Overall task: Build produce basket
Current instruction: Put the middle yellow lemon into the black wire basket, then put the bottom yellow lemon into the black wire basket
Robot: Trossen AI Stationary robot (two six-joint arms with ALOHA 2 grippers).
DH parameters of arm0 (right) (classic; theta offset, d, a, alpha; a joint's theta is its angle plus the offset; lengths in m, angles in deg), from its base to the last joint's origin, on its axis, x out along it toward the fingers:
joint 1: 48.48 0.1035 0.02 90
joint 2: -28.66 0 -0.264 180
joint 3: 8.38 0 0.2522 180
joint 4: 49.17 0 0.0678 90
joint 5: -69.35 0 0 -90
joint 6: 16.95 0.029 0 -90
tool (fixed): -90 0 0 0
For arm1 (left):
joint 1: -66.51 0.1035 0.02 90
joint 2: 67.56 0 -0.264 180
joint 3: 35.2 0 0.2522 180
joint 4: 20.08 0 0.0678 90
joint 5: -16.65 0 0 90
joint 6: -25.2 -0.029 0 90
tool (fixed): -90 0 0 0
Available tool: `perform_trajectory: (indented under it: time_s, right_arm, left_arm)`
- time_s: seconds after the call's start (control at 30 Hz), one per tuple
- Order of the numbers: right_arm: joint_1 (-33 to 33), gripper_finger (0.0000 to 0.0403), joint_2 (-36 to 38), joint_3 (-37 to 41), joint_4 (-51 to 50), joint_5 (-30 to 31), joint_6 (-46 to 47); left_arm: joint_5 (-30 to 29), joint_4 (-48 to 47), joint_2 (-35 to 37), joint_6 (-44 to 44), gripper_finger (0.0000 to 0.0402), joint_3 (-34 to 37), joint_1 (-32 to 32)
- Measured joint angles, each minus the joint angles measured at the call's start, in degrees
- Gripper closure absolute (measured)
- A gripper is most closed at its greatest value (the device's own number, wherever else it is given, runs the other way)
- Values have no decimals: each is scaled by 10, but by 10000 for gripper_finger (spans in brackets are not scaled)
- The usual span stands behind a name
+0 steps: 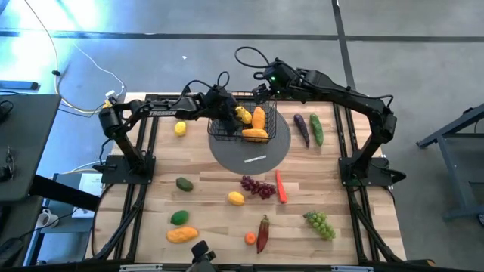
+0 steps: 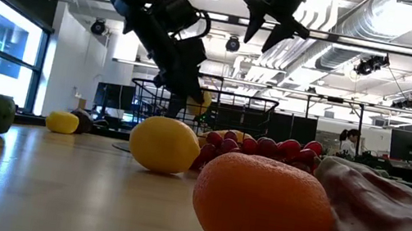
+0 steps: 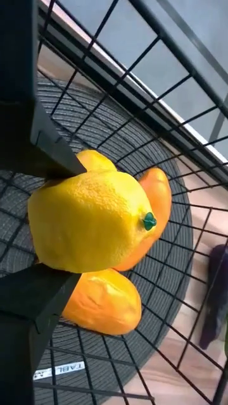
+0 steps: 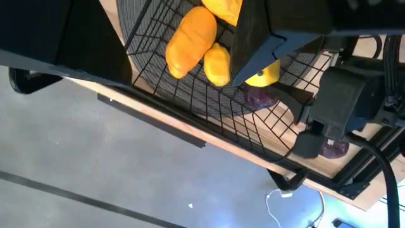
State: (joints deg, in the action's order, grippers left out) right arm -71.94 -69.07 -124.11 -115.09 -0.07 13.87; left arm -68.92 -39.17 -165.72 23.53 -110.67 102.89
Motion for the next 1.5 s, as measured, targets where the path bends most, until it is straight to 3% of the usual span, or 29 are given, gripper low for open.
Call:
perform_trajectory:
  time_s: [0.5, 0.67, 1.1, 1.5]
  right_arm:
    - [55, 155, 0, 0, -50, -2, 69]
    - [84, 155, 0, 0, -50, -7, 93]
    - [152, 155, 0, 0, -52, -152, 112]
    - [225, 155, -1, 9, -60, -166, 104]
  left_arm:
    - [-36, 0, -1, 0, 147, 0, 0]
    - [-36, -66, -1, -33, 140, -36, 0]
    - [-37, -300, 5, -91, 142, -191, 0]
    - [-40, -405, 132, -48, 140, -201, -2]
